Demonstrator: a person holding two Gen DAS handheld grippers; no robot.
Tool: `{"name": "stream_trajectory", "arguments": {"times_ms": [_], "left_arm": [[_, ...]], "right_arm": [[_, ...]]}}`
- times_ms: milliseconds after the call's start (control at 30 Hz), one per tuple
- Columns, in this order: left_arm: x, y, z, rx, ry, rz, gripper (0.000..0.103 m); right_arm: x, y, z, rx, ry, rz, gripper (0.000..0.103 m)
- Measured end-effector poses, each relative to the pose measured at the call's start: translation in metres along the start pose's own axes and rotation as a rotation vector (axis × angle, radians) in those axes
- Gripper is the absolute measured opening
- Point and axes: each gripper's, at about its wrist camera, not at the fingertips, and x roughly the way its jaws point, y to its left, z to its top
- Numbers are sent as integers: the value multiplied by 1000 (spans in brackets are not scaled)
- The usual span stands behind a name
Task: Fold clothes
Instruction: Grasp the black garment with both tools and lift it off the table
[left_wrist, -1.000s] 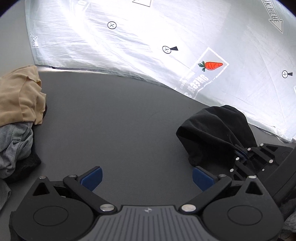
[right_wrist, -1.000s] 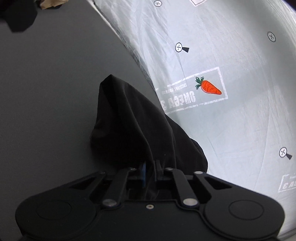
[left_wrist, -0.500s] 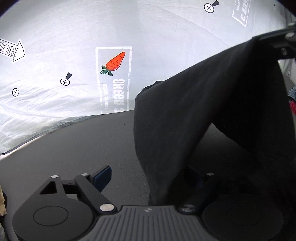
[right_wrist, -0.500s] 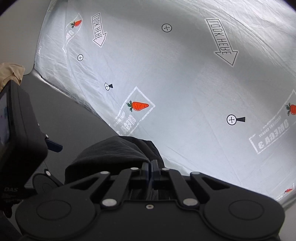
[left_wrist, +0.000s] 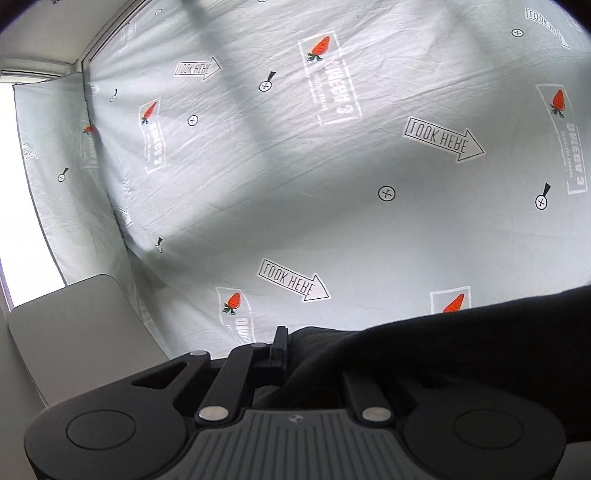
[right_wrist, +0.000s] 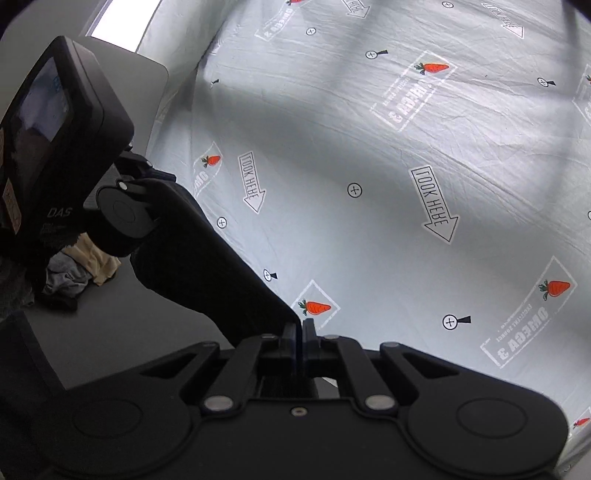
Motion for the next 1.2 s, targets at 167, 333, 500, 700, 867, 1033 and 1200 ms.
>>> {"name": "stream_trajectory", "arguments": {"times_ms": [167,333,500,700,867,1033,1200], "left_arm": [[-19,11,-30,33,139,82,10],[-6,3,-82,38,333,93,10],[14,6,-100,-7,424,108,11],[50,-2,-96,9,445,96,11],[83,-6,-106,6,504,87,12],[124,-9,-115,23,536,68,12],[192,-40,-122,48,543,12,18]], "right_arm": [[-32,-1,2,149,-24,107,47],[-35,-45,-49,343,207,-5,44],[-32,-68,-114,356,458,-87,42],[-26,-62,-164,366,687,58,40],[-2,-35,-210,357,812,153,38],[55,-50,-211,323,799,58,13],[130,-131,-200,459,692,-45,16]]}}
